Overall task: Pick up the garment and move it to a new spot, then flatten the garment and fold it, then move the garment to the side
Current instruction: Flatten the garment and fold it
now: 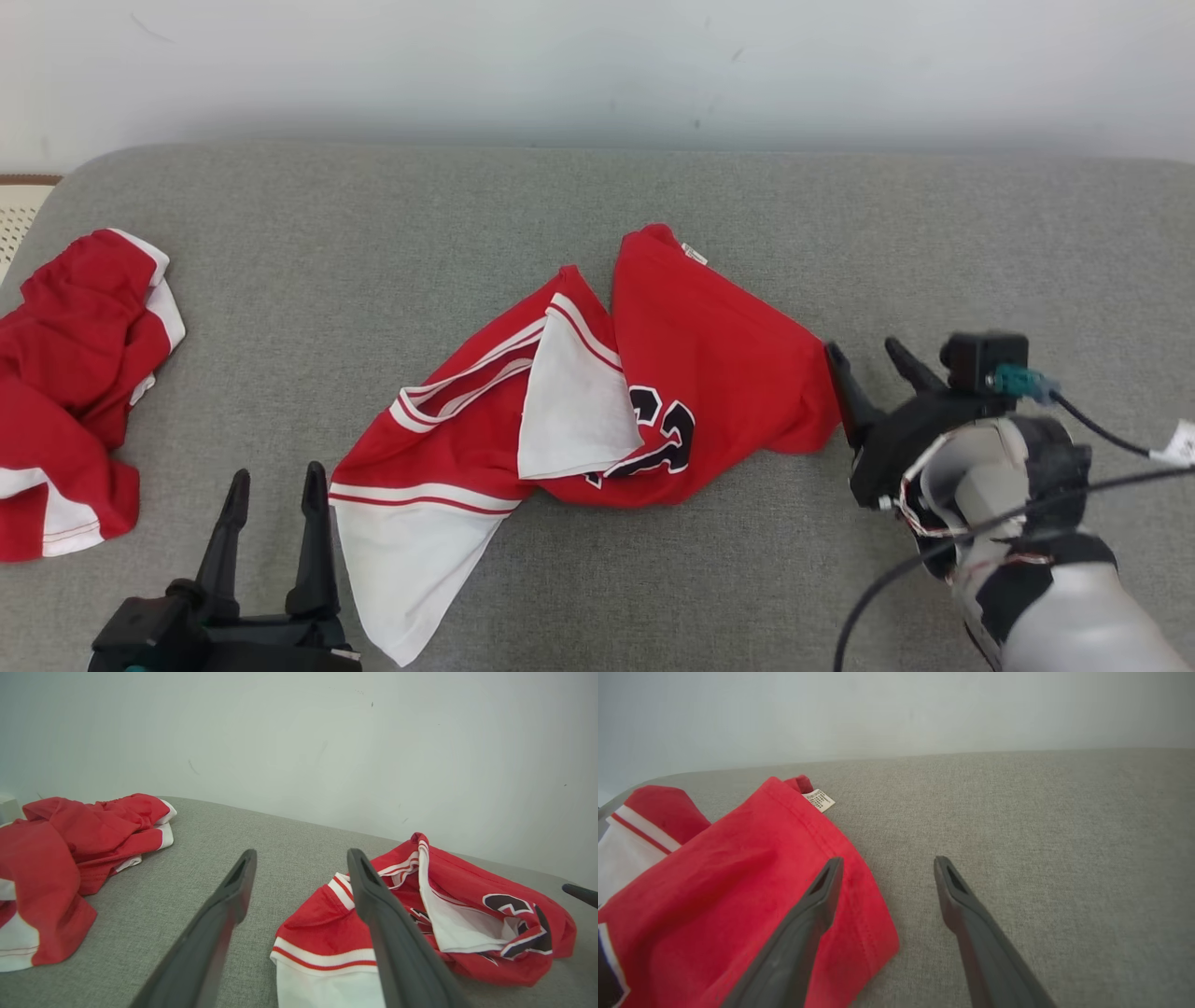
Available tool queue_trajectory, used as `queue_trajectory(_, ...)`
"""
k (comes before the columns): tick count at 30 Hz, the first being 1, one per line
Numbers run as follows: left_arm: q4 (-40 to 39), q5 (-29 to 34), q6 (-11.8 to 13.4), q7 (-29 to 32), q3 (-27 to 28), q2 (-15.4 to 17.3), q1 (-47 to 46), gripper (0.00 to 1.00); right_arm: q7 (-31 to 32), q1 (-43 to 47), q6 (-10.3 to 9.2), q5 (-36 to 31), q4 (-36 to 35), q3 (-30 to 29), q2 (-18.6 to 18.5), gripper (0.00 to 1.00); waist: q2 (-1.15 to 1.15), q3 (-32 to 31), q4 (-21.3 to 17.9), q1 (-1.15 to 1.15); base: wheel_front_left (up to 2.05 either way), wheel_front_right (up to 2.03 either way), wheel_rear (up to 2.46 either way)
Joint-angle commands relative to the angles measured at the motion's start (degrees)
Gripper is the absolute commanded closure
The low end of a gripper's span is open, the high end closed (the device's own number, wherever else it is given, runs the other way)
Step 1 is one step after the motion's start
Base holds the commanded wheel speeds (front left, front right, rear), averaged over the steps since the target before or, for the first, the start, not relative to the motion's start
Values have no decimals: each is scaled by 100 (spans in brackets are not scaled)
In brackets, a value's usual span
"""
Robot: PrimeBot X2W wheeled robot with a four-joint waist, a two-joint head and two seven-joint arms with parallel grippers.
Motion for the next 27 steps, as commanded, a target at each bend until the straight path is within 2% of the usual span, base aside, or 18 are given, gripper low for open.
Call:
queue_trajectory(1,-21,80,-5,-22,43,2,104,0,49,173,0,116,-138,25,-56,0,0,13,-8,0,0,0,0)
queue_trajectory(13,-16,92,-52,-22,39,1,22,0,524,789,0,638,-802,-13,-95,0,0,130,93,0,0,0,0)
queue_trajectory(14,-8,87,-55,-22,38,2,14,0,564,787,0,664,-820,-26,-86,26,0,138,105,0,0,0,0)
queue_trajectory(15,3,86,-58,-22,37,1,10,0,581,789,0,691,-833,-34,-64,76,0,146,117,0,0,0,0)
queue_trajectory(16,14,85,-54,-22,33,1,5,0,612,775,0,652,-833,-20,-78,100,0,152,133,0,0,0,0)
queue_trajectory(23,74,91,-33,-22,58,1,96,0,392,771,0,507,-1053,-114,-154,100,0,37,138,0,0,0,0)
queue_trajectory(27,88,49,20,-22,65,2,198,0,412,981,0,577,-1675,-312,-257,100,0,-129,62,0,0,0,0)
